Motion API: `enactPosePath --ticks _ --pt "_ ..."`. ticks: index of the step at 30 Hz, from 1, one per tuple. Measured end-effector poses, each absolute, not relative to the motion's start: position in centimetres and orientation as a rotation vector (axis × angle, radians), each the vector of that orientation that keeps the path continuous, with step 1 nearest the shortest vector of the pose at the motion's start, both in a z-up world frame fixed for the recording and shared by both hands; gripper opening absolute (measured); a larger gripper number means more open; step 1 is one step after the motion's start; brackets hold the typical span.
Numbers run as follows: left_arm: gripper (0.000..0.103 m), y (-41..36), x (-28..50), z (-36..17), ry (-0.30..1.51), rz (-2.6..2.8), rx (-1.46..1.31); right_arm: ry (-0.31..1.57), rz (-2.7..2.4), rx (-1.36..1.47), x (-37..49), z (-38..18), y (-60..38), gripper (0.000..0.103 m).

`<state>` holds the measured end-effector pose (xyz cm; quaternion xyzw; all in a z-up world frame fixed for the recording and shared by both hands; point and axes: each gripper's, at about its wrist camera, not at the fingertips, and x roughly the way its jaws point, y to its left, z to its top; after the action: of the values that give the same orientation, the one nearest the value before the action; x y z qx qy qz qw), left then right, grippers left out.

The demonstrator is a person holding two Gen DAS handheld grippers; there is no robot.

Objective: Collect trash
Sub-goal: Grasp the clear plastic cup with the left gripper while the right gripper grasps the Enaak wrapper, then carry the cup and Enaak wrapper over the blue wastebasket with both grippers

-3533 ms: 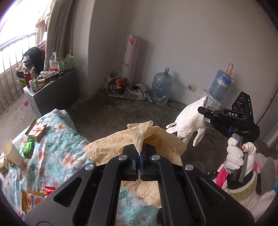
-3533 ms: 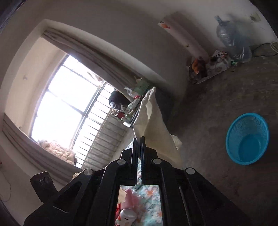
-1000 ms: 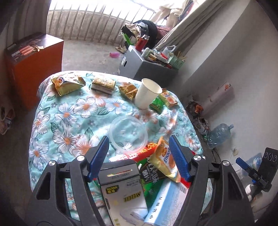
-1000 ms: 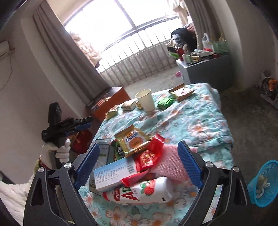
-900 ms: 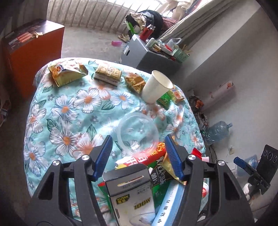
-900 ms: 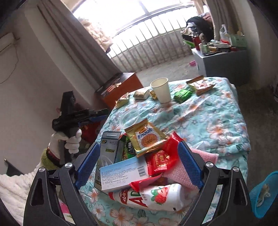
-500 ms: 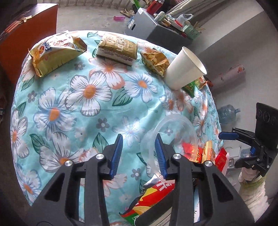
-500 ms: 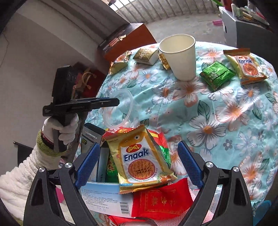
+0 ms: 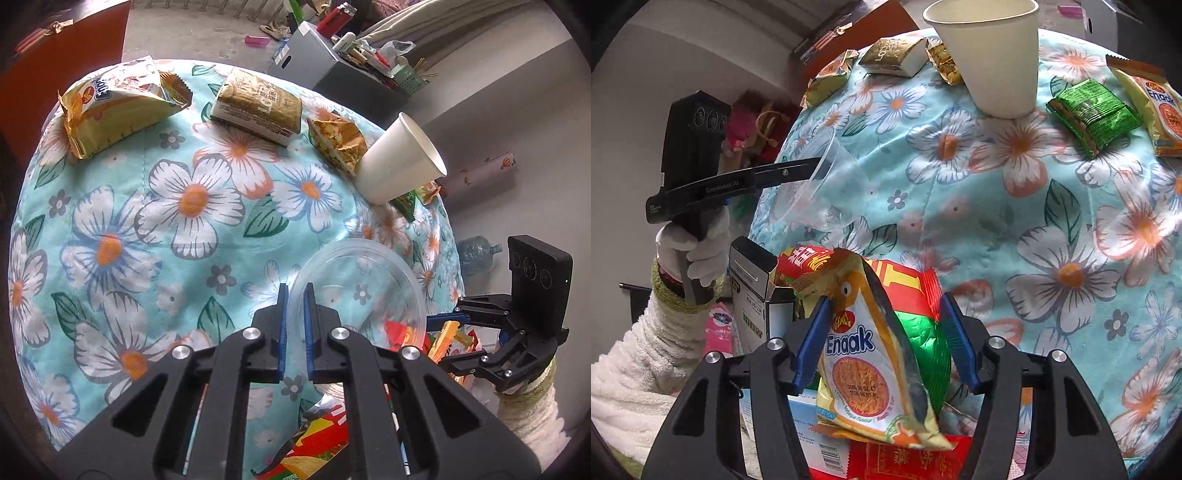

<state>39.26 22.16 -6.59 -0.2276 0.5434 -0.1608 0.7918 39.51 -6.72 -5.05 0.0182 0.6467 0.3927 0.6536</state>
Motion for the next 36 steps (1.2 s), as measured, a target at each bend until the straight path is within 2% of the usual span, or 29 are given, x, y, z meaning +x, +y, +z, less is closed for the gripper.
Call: enactPosePath --ticks 2,4,6,7,9,22,28,36 --pt "0.005 22.3 39.0 -5.9 1.143 -0.341 -0.489 1.449 0.883 0.044 39.3 -4.5 -7.1 0.041" --pt "0.005 22.5 38.8 -5.1 1.117 -0.336 -0.486 1.438 0.88 0.065 39.3 -3.9 -7.3 0.018" --pt "0.005 22.7 38.4 -4.2 1.088 -0.332 -0.492 1.401 0.845 0.064 39.3 -3.1 -7.8 0.016" --pt "0.005 22.8 38.2 -3.8 1.073 -0.332 -0.493 1.378 0.837 0.065 39.2 -2.6 -8.0 0.01" --pt "0.005 22.9 37.8 -2.9 1.043 -0.329 -0.492 1.348 0.834 0.106 39.1 -1.8 -8.6 0.007" --pt "0.005 22.6 33.3 3.4 0.879 -0.346 -0.506 1.053 0.766 0.334 36.9 6.0 -13.1 0.005" --pt "0.005 20.7 30.3 6.6 0.821 -0.394 -0.487 0.931 0.701 0.419 32.7 8.9 -17.1 0.004" --pt "0.005 15.0 26.5 10.3 0.789 -0.512 -0.403 0.8 0.573 0.526 25.3 9.7 -24.2 0.004"
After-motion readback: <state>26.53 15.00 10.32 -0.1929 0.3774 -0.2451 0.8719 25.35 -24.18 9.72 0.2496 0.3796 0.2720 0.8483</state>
